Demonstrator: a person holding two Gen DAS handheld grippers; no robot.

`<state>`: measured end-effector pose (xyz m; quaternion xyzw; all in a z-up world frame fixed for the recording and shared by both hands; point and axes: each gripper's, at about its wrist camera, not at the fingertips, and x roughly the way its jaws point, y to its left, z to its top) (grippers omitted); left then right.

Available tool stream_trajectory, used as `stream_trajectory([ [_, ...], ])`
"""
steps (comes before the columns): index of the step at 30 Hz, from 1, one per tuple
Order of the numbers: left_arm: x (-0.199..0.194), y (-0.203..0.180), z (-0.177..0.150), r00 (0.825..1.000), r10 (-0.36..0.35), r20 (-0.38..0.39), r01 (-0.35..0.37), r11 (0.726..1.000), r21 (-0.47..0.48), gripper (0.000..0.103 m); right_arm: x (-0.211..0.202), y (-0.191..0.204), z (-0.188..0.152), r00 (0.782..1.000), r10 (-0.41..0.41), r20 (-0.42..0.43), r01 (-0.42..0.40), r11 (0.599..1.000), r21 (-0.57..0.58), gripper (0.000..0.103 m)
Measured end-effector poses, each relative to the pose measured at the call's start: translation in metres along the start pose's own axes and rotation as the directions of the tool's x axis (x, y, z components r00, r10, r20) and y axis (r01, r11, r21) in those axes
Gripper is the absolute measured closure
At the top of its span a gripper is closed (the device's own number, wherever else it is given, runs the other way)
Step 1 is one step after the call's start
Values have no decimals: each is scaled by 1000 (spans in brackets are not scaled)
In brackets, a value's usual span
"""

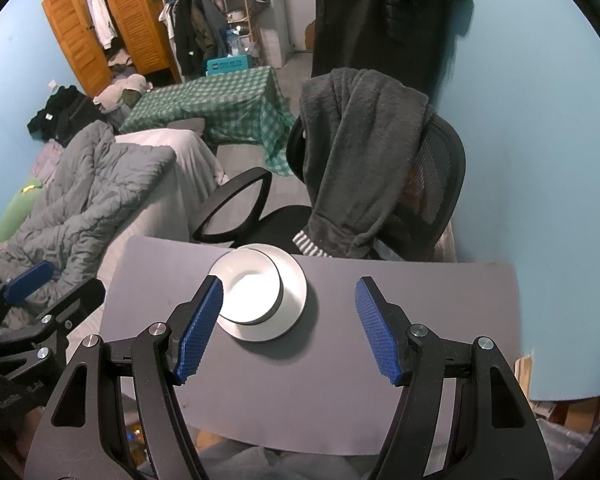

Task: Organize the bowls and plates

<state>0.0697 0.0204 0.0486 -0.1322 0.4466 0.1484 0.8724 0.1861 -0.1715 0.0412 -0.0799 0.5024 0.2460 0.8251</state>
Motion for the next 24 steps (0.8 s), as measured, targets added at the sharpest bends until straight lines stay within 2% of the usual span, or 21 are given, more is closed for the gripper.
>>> stream_trajectory([
  [15,-3,-1,2,1000,-15,7,15,999,-32,16,3,4,8,1000,6,-7,-6,1000,-6,35],
  [24,-1,-3,0,1000,-8,-14,7,999,-43,16,4,3,9,1000,7,-8,-7,1000,-6,35],
])
